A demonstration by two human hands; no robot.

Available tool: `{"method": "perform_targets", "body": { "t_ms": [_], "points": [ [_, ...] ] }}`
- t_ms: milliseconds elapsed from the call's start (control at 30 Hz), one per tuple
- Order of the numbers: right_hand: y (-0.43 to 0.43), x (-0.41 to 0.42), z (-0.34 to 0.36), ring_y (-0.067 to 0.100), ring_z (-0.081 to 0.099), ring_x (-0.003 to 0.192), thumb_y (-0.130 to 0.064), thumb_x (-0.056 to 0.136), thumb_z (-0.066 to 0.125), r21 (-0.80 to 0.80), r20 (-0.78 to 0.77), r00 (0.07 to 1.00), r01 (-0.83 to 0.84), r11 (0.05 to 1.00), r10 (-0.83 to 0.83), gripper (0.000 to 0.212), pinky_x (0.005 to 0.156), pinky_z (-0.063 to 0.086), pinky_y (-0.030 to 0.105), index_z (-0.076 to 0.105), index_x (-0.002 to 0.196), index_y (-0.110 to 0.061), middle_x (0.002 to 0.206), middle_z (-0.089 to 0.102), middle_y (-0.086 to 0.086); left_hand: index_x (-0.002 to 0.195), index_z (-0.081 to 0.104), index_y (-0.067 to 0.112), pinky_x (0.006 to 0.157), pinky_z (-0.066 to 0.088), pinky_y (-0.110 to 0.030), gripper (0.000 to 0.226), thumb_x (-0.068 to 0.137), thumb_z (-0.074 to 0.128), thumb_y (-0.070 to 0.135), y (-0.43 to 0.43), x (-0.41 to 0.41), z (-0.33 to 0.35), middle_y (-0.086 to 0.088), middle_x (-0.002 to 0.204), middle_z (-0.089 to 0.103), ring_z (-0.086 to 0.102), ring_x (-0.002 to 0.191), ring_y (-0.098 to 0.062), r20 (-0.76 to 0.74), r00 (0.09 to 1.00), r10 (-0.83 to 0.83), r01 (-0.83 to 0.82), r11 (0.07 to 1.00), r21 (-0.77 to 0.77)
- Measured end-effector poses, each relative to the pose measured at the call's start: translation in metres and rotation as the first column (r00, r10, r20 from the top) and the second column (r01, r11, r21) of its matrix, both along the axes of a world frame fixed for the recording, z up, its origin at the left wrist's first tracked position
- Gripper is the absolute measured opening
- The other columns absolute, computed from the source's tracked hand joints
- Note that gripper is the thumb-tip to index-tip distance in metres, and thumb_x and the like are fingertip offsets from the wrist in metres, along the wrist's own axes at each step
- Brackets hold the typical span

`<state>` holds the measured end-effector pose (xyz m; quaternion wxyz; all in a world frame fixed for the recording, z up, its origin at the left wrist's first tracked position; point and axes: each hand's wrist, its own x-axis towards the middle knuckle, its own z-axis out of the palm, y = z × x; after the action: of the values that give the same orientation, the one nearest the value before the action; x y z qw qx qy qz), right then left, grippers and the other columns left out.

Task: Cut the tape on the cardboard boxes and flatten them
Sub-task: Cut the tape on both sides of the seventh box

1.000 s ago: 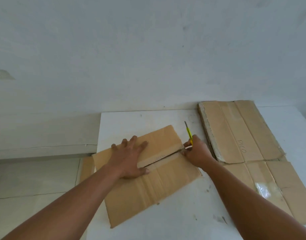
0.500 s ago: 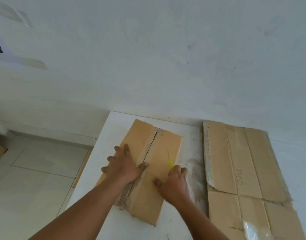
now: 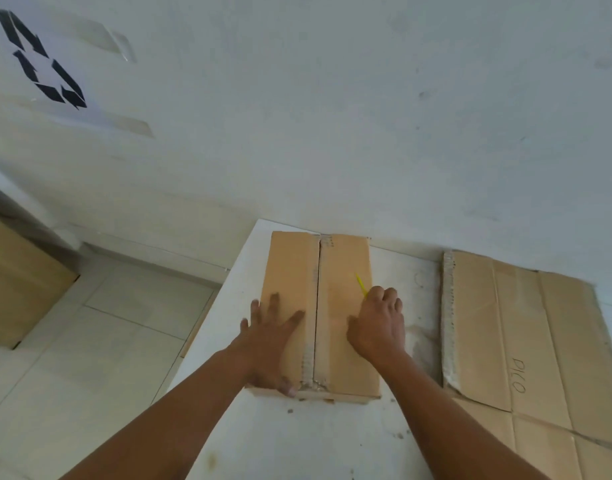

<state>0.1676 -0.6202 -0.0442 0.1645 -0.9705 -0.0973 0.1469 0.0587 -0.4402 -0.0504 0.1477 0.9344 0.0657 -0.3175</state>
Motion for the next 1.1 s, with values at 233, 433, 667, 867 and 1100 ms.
{"method": "perform_targets", "body": {
  "t_ms": [233,433,667,867,1100],
  "points": [
    [0.011,-0.049,0.002,0.014,0.058,0.078,-0.022,0.102,0.039,0.353,-0.322,0.943,0.204,0.913,-0.087,0.017,0.060,0.047,0.027,0.048,0.111,-0.011,0.093,0.058,0.002,0.159,0.005,0.029,0.118,0.012,-0.069,0.144,0.049,0.096,0.051,-0.005,0.027,0.014,0.009,0.165,-0.022,-0.023,0.151,-0.037,-0.001,0.920,-0.391,0.386,0.908,0.166],
    [-0.002,-0.089,-0.007,0.020,0.061,0.067,-0.025,0.102,0.032,0.311,-0.296,0.954,0.143,0.940,-0.047,0.025,0.055,0.049,0.033,0.056,0.099,-0.018,0.082,0.064,0.002,0.149,0.025,0.020,0.111,0.035,-0.055,0.136,0.039,0.095,0.060,0.000,0.030,0.016,0.006,0.156,0.018,0.007,0.148,-0.032,0.127,0.829,-0.545,0.519,0.834,0.189],
    [0.013,-0.115,-0.002,0.024,0.063,0.070,-0.013,0.097,0.039,0.093,-0.244,0.964,-0.087,0.992,0.107,0.021,0.060,0.056,0.036,0.057,0.109,-0.013,0.087,0.066,0.007,0.135,0.033,0.025,0.098,0.046,-0.043,0.124,0.033,0.094,0.064,0.007,0.034,0.008,0.009,0.146,0.027,0.020,0.141,-0.028,0.179,0.802,-0.569,0.550,0.822,0.148],
    [0.002,-0.145,0.002,0.014,0.049,0.060,-0.009,0.093,0.042,-0.075,-0.274,0.958,-0.106,0.992,0.082,0.038,0.056,0.048,0.030,0.052,0.129,-0.016,0.074,0.047,-0.002,0.139,0.030,0.023,0.099,0.049,-0.043,0.128,0.035,0.092,0.067,0.008,0.038,0.005,0.008,0.149,0.026,0.019,0.142,-0.030,0.147,0.791,-0.594,0.572,0.803,0.164],
    [0.001,-0.183,-0.001,0.015,0.054,0.064,-0.008,0.095,0.041,-0.061,-0.269,0.961,0.048,0.997,-0.063,0.057,0.048,0.037,0.023,0.034,0.150,-0.019,0.081,0.053,0.000,0.140,0.033,0.026,0.103,0.038,-0.069,0.119,0.044,0.090,0.067,0.000,0.037,0.012,0.007,0.139,0.032,0.012,0.144,-0.044,0.038,0.751,-0.659,0.645,0.745,0.169]
  ]
}}
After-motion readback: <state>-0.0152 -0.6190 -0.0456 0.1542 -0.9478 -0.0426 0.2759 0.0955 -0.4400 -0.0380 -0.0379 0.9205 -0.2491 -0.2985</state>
